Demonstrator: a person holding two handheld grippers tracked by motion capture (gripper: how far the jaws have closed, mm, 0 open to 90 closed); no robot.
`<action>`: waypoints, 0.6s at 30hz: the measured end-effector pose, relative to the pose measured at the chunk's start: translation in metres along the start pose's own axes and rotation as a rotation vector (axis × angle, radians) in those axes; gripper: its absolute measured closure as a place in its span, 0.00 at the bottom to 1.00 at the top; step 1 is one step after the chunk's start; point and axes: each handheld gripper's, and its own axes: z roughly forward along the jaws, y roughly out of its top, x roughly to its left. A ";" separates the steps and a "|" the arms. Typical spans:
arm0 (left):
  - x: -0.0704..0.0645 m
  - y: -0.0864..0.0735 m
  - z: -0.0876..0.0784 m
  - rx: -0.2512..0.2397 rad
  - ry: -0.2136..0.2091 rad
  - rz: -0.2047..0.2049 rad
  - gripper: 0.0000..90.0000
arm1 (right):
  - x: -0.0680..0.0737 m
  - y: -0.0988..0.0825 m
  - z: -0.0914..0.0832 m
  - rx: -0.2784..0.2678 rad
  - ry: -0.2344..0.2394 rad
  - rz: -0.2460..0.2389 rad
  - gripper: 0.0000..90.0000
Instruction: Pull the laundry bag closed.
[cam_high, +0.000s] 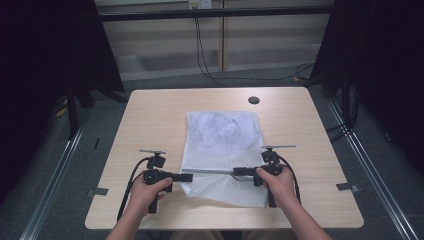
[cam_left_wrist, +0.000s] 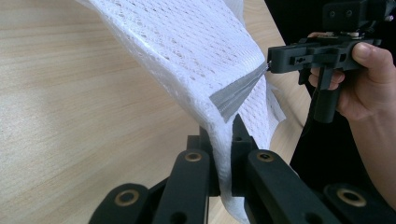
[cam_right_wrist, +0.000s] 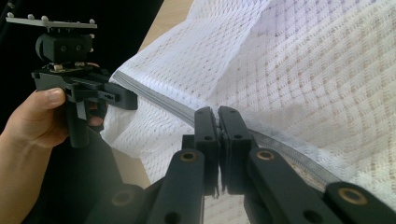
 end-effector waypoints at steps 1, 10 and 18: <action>0.000 0.000 0.000 -0.002 0.000 -0.001 0.99 | 0.000 0.000 0.000 -0.003 -0.001 -0.005 0.97; 0.001 0.000 -0.003 -0.014 -0.004 -0.026 0.99 | -0.004 0.000 -0.003 -0.008 -0.016 0.005 0.97; 0.002 0.000 -0.003 -0.008 -0.001 -0.012 0.99 | -0.006 0.000 -0.005 -0.009 -0.014 0.006 0.97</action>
